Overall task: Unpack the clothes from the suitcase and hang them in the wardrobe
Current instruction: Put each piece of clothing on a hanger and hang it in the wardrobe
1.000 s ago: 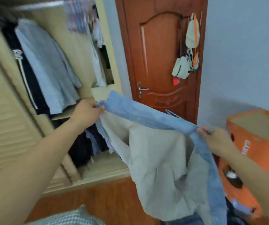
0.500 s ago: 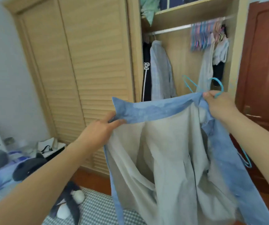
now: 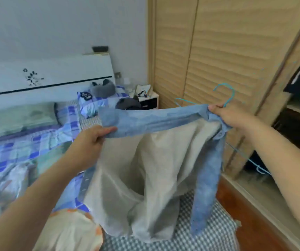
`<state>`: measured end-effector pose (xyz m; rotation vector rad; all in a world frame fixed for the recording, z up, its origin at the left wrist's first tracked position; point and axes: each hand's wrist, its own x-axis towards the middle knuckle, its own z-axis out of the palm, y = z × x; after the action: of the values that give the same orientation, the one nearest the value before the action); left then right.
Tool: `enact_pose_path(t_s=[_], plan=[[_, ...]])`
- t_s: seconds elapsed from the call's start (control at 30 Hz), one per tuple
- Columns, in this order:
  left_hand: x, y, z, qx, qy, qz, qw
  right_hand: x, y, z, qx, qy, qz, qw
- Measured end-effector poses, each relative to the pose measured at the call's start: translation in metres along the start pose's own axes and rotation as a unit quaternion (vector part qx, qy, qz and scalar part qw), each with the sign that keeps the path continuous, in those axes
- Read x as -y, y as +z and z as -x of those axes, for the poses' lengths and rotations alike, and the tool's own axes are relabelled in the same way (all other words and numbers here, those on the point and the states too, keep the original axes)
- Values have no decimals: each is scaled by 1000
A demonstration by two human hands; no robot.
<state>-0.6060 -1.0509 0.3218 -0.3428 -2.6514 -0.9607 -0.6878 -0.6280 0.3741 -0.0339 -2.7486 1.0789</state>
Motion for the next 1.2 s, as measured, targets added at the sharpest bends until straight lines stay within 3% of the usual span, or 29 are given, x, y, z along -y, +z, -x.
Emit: enact_pose_path(t_s=[0.13, 0.27, 0.33, 0.4, 0.57, 0.7, 0.83, 1.03, 1.2], plan=[[42, 53, 58, -32, -131, -21, 991, -51, 101, -39, 135, -20, 5, 991], [58, 148, 136, 75, -341, 27, 937, -136, 187, -26, 271, 2, 95, 958], [50, 192, 174, 125, -403, 32, 906, -176, 212, 0, 343, 18, 121, 931], [37, 219, 200, 119, -451, 16, 884, -209, 229, 24, 388, 34, 107, 915], [21, 220, 197, 81, -445, 11, 892, -219, 228, 21, 373, 50, 10, 927], [14, 208, 160, 69, -428, 13, 901, -187, 194, 17, 286, 9, -115, 951], [19, 201, 114, 78, -417, 1, 906, -154, 157, 41, 226, 9, -209, 951], [35, 188, 60, 70, -403, -2, 912, -166, 134, 104, 277, -9, -96, 956], [20, 179, 45, 52, -352, 36, 934, -162, 161, 113, 327, 44, -125, 936]])
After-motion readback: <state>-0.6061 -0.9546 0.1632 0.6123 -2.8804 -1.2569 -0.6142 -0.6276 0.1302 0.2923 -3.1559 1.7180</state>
